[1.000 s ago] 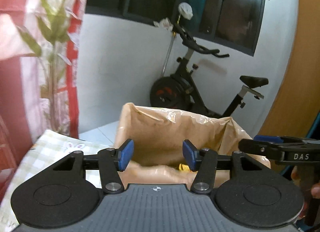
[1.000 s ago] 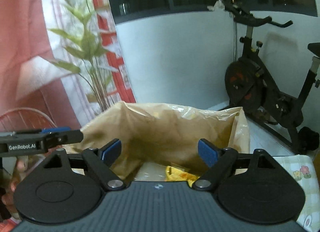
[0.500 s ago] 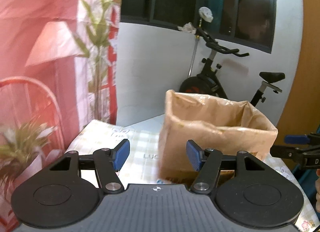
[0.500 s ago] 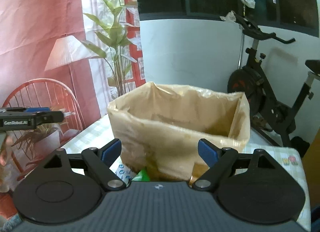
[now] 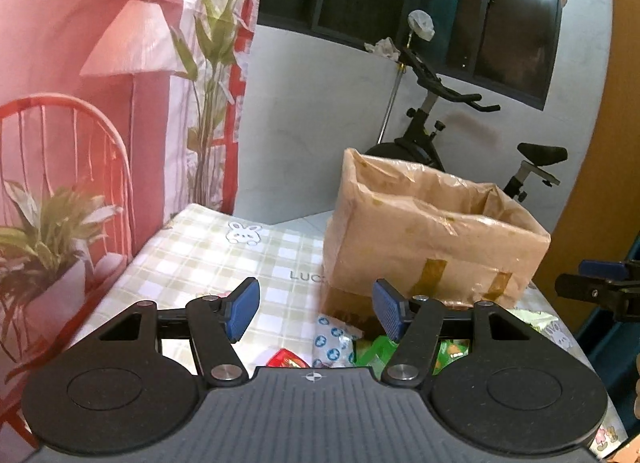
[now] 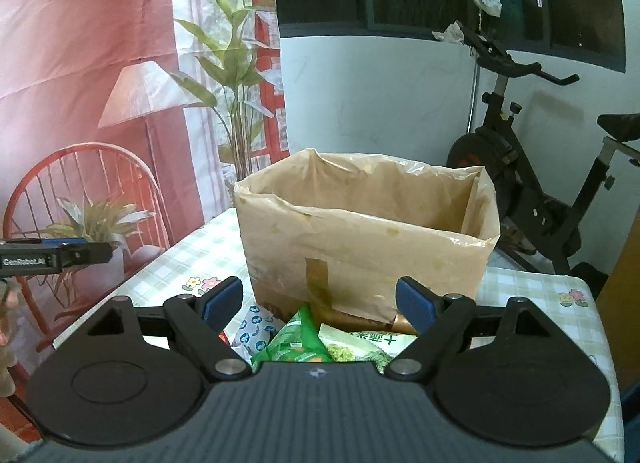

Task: Organize snacks
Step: 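Move both tools back toward the snack pile beside the box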

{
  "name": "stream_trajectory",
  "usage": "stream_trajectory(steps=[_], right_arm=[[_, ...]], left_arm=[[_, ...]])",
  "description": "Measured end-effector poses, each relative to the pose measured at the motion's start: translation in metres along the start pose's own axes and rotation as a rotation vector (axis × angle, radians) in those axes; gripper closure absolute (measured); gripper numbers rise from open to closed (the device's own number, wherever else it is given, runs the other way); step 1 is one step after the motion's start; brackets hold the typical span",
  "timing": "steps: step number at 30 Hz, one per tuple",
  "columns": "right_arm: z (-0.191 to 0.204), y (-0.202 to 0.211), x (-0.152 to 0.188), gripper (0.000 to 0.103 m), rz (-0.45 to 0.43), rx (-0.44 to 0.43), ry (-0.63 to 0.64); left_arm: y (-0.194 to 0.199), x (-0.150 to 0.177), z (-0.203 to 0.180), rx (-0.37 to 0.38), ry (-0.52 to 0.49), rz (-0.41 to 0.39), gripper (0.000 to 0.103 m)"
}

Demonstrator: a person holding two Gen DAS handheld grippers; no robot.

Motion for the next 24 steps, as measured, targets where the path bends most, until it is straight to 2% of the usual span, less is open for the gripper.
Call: stream_trajectory(steps=[9, 16, 21, 24], right_arm=[[-0.021, -0.009, 0.017, 0.017, -0.009, -0.002, -0.065], [-0.045, -0.029, 0.031, 0.017, -0.017, 0.031, -0.106], [-0.062, -0.047, 0.040, 0.017, 0.006, 0.047, -0.092], [-0.067, -0.056, 0.044, 0.009, 0.024, 0.043, -0.070]], left_arm=[[-0.027, 0.012, -0.017, 0.030, -0.009, 0.039, 0.038], [-0.067, 0.014, -0.025, 0.027, -0.067, 0.067, 0.038], [-0.094, 0.018, -0.029, 0.061, -0.047, 0.087, 0.038], [-0.106, 0.025, -0.032, 0.077, -0.034, 0.114, 0.038]])
Point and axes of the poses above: each gripper's, at about its wrist camera, not at the fingertips, and y roughly against the way its jaws point, z to its left, x to its underside, the point moved 8 cm from there along -y, roughly the way its jaws point, and after that the axes turned 3 degrees about z, right-handed, at the moved point
